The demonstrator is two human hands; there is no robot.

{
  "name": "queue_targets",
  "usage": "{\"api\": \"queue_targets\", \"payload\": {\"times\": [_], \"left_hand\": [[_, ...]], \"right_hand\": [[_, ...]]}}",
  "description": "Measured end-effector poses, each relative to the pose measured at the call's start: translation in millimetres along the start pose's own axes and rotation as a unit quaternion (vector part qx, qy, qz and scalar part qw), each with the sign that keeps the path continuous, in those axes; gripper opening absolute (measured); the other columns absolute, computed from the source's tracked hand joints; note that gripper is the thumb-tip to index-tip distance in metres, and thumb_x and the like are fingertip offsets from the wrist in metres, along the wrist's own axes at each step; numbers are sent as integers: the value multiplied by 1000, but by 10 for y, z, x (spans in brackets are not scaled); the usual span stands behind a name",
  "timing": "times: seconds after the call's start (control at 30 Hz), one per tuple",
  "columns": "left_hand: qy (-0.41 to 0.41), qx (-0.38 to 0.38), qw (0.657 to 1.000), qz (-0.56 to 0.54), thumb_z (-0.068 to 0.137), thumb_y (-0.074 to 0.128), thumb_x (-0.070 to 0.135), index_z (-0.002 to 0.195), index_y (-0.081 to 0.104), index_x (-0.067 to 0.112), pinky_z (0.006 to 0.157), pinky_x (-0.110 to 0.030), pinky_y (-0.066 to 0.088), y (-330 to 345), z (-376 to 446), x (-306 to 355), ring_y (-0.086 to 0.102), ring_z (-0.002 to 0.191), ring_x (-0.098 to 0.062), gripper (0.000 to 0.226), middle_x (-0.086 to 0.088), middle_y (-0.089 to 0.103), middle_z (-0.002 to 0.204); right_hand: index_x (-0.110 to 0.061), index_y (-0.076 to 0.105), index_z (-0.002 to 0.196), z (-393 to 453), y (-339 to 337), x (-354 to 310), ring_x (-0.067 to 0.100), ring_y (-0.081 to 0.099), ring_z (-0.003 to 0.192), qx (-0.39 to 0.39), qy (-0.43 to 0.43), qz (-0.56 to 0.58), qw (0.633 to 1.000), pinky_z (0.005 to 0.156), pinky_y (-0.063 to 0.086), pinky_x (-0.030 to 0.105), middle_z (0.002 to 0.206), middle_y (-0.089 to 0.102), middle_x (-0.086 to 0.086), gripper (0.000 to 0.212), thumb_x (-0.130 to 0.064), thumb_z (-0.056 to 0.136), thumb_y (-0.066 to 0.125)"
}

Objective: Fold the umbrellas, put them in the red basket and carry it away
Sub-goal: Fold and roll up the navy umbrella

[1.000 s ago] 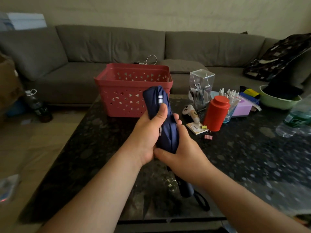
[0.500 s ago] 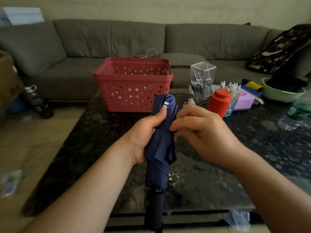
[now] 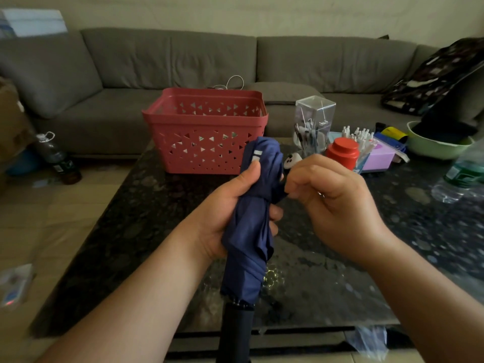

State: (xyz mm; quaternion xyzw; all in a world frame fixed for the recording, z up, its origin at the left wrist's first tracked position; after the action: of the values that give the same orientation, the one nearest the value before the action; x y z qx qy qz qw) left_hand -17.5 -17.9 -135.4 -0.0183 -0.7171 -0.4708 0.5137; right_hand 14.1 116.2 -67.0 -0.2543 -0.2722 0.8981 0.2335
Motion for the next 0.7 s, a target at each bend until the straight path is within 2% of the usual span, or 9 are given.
{"api": "queue_targets", "payload": {"times": [0.07, 0.13, 0.2, 0.3, 0.4, 0.47, 0.57, 0.63, 0.7], "left_hand": [[-1, -8, 1000, -26, 90, 63, 55, 111, 76, 17, 58, -25, 55, -14, -15, 41, 59, 66, -13, 46, -5, 58, 97], [5, -11, 999, -33, 89, 65, 56, 114, 71, 17, 57, -25, 54, -32, -41, 106, 58, 66, -13, 47, -5, 51, 96], [9, 2, 1000, -20, 88, 65, 57, 113, 70, 16, 56, -27, 54, -46, -62, 148, 58, 66, -15, 49, -5, 53, 94], [6, 49, 998, 34, 88, 61, 62, 108, 75, 15, 57, -31, 56, -82, -77, 123, 60, 66, -21, 52, -8, 63, 89], [13, 73, 995, 64, 89, 64, 59, 115, 73, 15, 59, -35, 59, -91, -60, 66, 66, 71, -23, 52, -9, 66, 85], [13, 70, 996, 62, 90, 64, 58, 113, 72, 15, 59, -36, 59, -63, -54, 29, 65, 71, -23, 49, -10, 63, 83], [26, 72, 995, 60, 95, 62, 55, 111, 71, 13, 59, -35, 60, -20, -69, 32, 65, 70, -22, 46, -10, 63, 82], [47, 77, 993, 71, 98, 58, 50, 107, 71, 11, 60, -32, 59, 10, -77, 61, 65, 71, -20, 42, -8, 66, 84], [62, 90, 991, 80, 99, 55, 45, 114, 67, 7, 62, -30, 60, 35, -88, 80, 69, 72, -19, 43, -9, 69, 90]], "right_hand": [[-5, 71, 92, 15, -47, -17, 1, 60, 93, 10, -6, -17, 1000, 82, 44, 11, 96, 62, -3, 25, 19, 89, 66], [-4, 72, 94, 34, -105, -19, 5, 62, 93, 13, -17, -28, 999, 81, 46, 12, 98, 64, 1, 18, 12, 93, 65], [-5, 75, 97, 58, -141, -51, 11, 63, 92, 1, -39, -53, 998, 80, 49, 15, 102, 65, 4, 12, -1, 98, 63], [-8, 78, 100, 60, -91, -171, 15, 63, 89, -19, -94, -98, 991, 77, 48, 18, 103, 65, 5, 17, -1, 97, 64], [-11, 80, 103, 69, 10, -263, 23, 65, 82, -31, -118, -107, 987, 65, 54, 38, 101, 64, 8, 22, 3, 91, 67], [-12, 81, 103, 72, 76, -276, 24, 65, 81, -42, -119, -102, 987, 63, 54, 42, 100, 65, 8, 24, 5, 88, 71], [-12, 79, 106, 100, 109, -253, 19, 65, 83, -55, -97, -76, 991, 69, 55, 37, 100, 64, 4, 24, 4, 89, 75], [-13, 75, 111, 110, 107, -221, 16, 64, 85, -42, -43, -30, 998, 74, 54, 34, 98, 64, 0, 27, 0, 88, 78], [-19, 70, 103, 79, 142, -175, 9, 60, 80, -9, 30, 16, 999, 71, 52, 30, 89, 63, -5, 25, -12, 84, 84]]}}
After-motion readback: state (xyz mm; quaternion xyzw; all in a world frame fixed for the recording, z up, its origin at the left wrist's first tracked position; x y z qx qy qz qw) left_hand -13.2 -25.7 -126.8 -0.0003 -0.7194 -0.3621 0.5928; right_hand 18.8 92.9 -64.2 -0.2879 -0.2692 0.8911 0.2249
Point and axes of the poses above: each hand's wrist, its own z-axis towards the middle knuckle, its own y-axis out of the palm, x = y × z, the point moved 6 cm from there along z, towards the middle knuckle
